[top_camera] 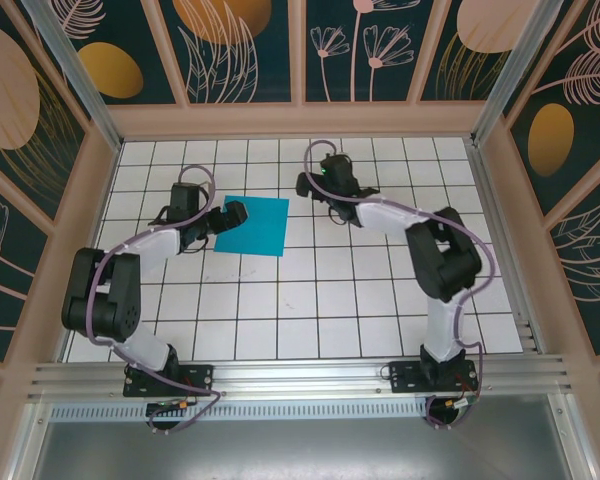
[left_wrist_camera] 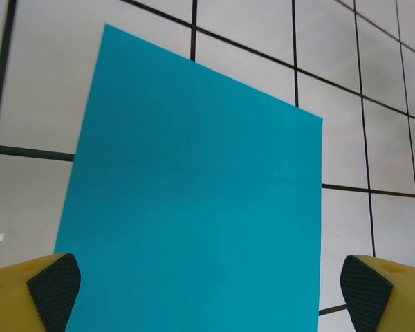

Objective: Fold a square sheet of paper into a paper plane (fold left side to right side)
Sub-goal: Move the square sheet of paper to the center of the table.

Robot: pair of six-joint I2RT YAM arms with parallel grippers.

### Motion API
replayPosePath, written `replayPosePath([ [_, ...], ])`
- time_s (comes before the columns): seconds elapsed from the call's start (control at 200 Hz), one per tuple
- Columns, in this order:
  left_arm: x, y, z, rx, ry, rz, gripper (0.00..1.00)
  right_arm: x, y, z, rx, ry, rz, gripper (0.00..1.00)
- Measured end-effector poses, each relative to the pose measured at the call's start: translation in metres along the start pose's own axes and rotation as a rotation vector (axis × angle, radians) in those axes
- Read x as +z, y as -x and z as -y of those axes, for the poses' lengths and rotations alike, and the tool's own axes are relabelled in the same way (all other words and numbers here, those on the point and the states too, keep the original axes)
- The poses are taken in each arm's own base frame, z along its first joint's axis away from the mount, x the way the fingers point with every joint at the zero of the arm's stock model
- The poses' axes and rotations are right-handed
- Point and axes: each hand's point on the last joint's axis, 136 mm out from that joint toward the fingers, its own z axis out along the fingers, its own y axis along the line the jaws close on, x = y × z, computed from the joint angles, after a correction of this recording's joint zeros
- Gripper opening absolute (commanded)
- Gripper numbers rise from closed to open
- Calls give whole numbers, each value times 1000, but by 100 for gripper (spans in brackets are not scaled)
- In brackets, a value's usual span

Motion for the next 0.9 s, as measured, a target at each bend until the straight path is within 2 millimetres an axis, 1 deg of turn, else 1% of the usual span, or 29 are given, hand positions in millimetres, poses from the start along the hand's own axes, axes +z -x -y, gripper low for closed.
replayPosePath([
  [0.08, 9, -6, -1, -7, -1, -39, 98, 23, -5, -15, 0, 3, -26, 99],
  [0.14, 16, -14, -1, -11, -2, -75, 99, 36, -9, -24, -3, 5, -42, 99],
  [0.25, 29, -32, -4, -15, 7, -137, 99, 50, -18, -34, -7, 4, -70, 99],
  [0.295, 31, -34, -3, -11, 9, -144, 98, 52, -22, -35, -8, 2, -79, 99],
  [0.36, 32, -32, 1, -8, 2, -143, 98, 52, -27, -34, -12, -6, -94, 99],
  [0.5, 35, -37, 5, 4, 1, -153, 99, 52, -30, -31, -16, -18, -105, 99],
  [0.601, 36, -41, 9, 14, -2, -160, 98, 48, -39, -22, -23, -38, -123, 99],
  [0.676, 37, -44, 13, 26, -5, -166, 98, 40, -46, -13, -28, -53, -140, 99],
  [0.741, 38, -49, 18, 38, -10, -174, 99, 32, -48, -7, -26, -59, -145, 99],
  [0.901, 42, -66, 38, 65, -25, -200, 99, 8, -38, 2, -8, -55, -128, 99],
])
